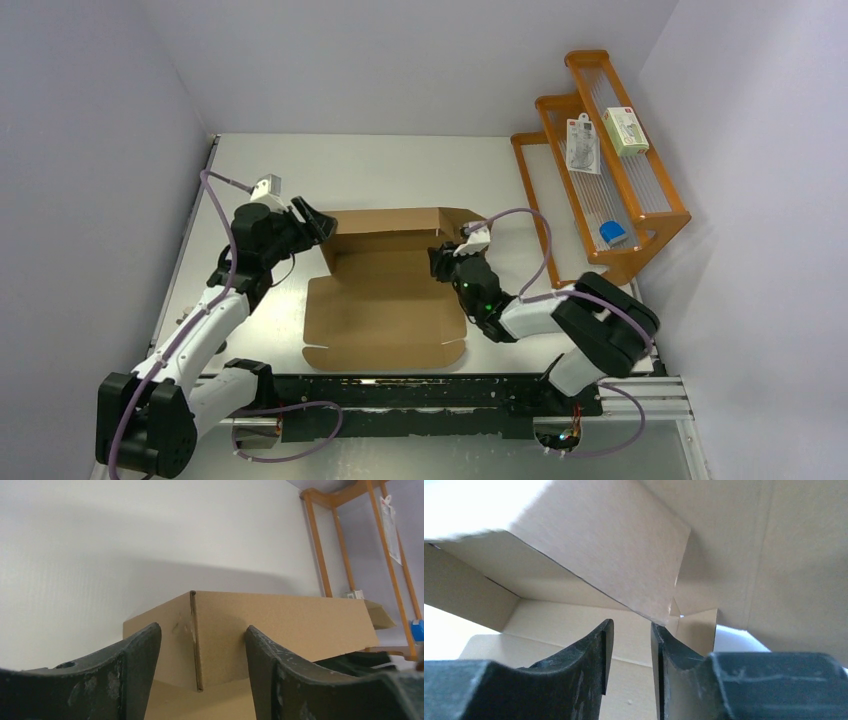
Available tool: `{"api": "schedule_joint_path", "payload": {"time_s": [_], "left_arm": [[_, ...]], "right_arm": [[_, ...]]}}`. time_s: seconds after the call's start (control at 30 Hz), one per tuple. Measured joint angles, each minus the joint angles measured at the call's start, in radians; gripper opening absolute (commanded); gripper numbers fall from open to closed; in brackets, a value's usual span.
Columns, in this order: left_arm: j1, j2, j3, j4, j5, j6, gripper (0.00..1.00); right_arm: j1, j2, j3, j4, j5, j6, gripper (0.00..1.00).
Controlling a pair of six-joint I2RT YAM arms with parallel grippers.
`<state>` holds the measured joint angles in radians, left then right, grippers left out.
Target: Fold the paper box
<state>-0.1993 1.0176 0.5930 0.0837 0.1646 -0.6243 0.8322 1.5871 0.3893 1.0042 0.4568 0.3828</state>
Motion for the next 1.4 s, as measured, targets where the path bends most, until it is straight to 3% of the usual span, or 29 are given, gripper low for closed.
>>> {"api": "schedule_joint_path", "payload": {"time_s": [0.27, 0.67, 0.83, 1.03, 1.4], "left_arm": [[0.0, -0.02, 0.105, -0.159, -0.098, 0.034, 0.79], [0.0, -0.011, 0.286, -0.312, -0.135, 0.132, 0.82], [0.0, 0.037, 0.316, -0.359, -0.135, 0.164, 0.83], [0.0, 0.087, 0.323, -0.392, -0.124, 0.182, 0.83], [0.0, 0.18, 0.4, -0.47, -0.074, 0.24, 0.83]], "right_arm": [[0.0, -0.245, 0.002, -0.252, -0.035, 0.037, 0.55], [-0.013, -0.591, 0.16, -0.853, -0.072, -0.03, 0.72], [-0.059, -0.603, 0.319, -1.048, -0.069, -0.126, 0.83], [-0.143, -0.554, 0.474, -1.176, -0.101, -0.293, 0.88], [-0.349, -0.355, 0.741, -1.34, -0.463, -0.674, 0.88]]}}
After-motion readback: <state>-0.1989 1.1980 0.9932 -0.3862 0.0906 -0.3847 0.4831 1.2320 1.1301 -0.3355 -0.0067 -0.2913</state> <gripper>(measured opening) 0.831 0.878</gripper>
